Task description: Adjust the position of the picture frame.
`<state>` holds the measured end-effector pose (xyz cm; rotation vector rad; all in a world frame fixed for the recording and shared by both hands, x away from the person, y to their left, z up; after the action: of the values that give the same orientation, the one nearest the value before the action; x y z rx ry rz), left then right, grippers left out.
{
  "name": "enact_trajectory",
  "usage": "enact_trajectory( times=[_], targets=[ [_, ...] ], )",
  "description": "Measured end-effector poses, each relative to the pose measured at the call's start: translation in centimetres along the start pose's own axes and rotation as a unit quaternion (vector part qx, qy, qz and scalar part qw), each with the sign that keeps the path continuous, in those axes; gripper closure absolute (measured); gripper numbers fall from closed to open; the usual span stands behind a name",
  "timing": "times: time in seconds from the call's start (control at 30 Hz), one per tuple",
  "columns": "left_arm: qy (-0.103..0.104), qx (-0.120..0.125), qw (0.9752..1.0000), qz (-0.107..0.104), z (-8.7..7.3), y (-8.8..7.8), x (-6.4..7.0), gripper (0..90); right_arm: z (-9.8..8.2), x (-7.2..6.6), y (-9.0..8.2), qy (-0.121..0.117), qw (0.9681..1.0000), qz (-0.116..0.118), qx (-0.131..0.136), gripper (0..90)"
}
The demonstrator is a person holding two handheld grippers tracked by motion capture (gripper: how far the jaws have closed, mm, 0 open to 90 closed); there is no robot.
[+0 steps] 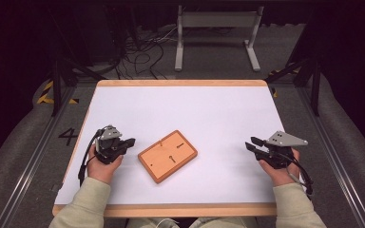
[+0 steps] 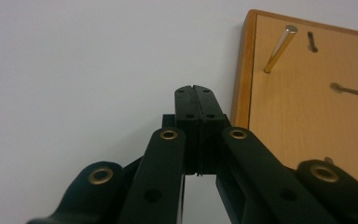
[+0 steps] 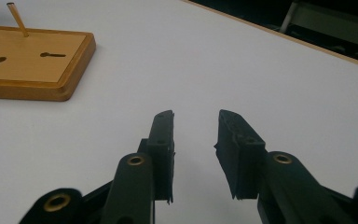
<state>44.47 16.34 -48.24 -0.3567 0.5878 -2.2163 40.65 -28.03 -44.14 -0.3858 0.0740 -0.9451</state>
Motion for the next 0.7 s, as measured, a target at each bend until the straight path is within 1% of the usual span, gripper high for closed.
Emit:
enact_trajectory(
  times=[0.03, 0.07, 0.13, 0.17, 0.2, 0.23, 0.3, 0.33, 0.4, 0.47, 0.5, 0.53, 0.57, 0.6, 0.7],
  targets=[
    [-0.001, -0.009, 1.0, 0.0, -0.2, 0.2, -0.1, 89.8, 0.0, 0.0, 0.0, -0.001, 1.0, -0.002, 0.0, 66.0],
    [-0.01, -0.021, 0.9997, -0.007, -0.5, 0.6, -0.2, 89.9, 0.0, 0.0, -0.1, -0.001, 1.0, -0.003, -0.001, 65.7],
    [-0.019, -0.043, 0.9987, -0.018, -1.0, 1.0, -0.2, 89.9, -0.1, 0.0, -0.1, 0.0, 1.0, -0.003, -0.003, 64.5],
    [-0.015, -0.054, 0.9981, -0.027, -1.2, 1.2, -0.1, 89.8, -0.2, 0.0, -0.1, 0.001, 1.0, -0.003, -0.004, 64.3],
    [-0.018, -0.058, 0.9977, -0.03, -1.4, 1.4, 0.1, 89.9, -0.2, 0.0, -0.1, 0.002, 1.0, -0.003, -0.005, 64.0],
    [-0.016, -0.069, 0.9967, -0.039, -1.6, 1.6, 0.3, 89.8, -0.2, 0.0, -0.1, 0.001, 1.0, -0.002, -0.006, 63.9],
    [-0.012, -0.083, 0.995, -0.054, -1.8, 1.9, 0.7, 89.9, -0.2, 0.0, -0.1, 0.001, 1.0, -0.002, -0.006, 63.8],
    [-0.002, -0.089, 0.9945, -0.056, -1.9, 2.1, 1.0, 89.9, -0.2, -0.1, -0.1, 0.001, 1.0, -0.001, -0.006, 63.7],
    [-0.003, -0.089, 0.9945, -0.055, -1.8, 2.1, 1.0, 89.9, -0.2, -0.1, -0.1, 0.001, 1.0, 0.001, -0.005, 63.4],
    [-0.009, -0.088, 0.9942, -0.061, -1.9, 2.0, 1.0, 90.0, -0.1, -0.2, -0.1, 0.001, 1.0, 0.002, -0.005, 63.2],
    [-0.009, -0.088, 0.9942, -0.061, -1.9, 2.0, 1.0, 90.0, -0.1, -0.2, -0.1, 0.001, 1.0, 0.002, -0.005, 63.2],
    [-0.011, -0.09, 0.9936, -0.067, -2.0, 1.8, 1.2, 90.0, -0.1, -0.3, 0.0, 0.002, 1.0, 0.004, -0.006, 63.0],
    [-0.011, -0.09, 0.9936, -0.067, -2.0, 1.8, 1.2, 90.0, -0.1, -0.3, 0.0, 0.002, 1.0, 0.004, -0.006, 63.0],
    [-0.007, -0.093, 0.993, -0.073, -2.0, 1.7, 1.4, 90.0, -0.1, -0.3, 0.0, 0.002, 1.0, 0.005, -0.006, 63.0],
    [0.0, -0.107, 0.9897, -0.095, -2.2, 1.4, 2.1, 90.0, -0.1, -0.4, 0.0, 0.002, 0.9999, 0.008, -0.006, 62.8]
  ],
)
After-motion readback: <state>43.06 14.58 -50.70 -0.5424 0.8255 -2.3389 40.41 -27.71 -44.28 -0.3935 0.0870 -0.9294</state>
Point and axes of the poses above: each handheld gripper's, and its own axes: y roughly forward along the jaws, z roughly out of its top, x roughly to its right, the point moved 7 cm from there along y, roughly forward along the jaws, and after that the axes turned 9 degrees about x, right-handed, at the moved point
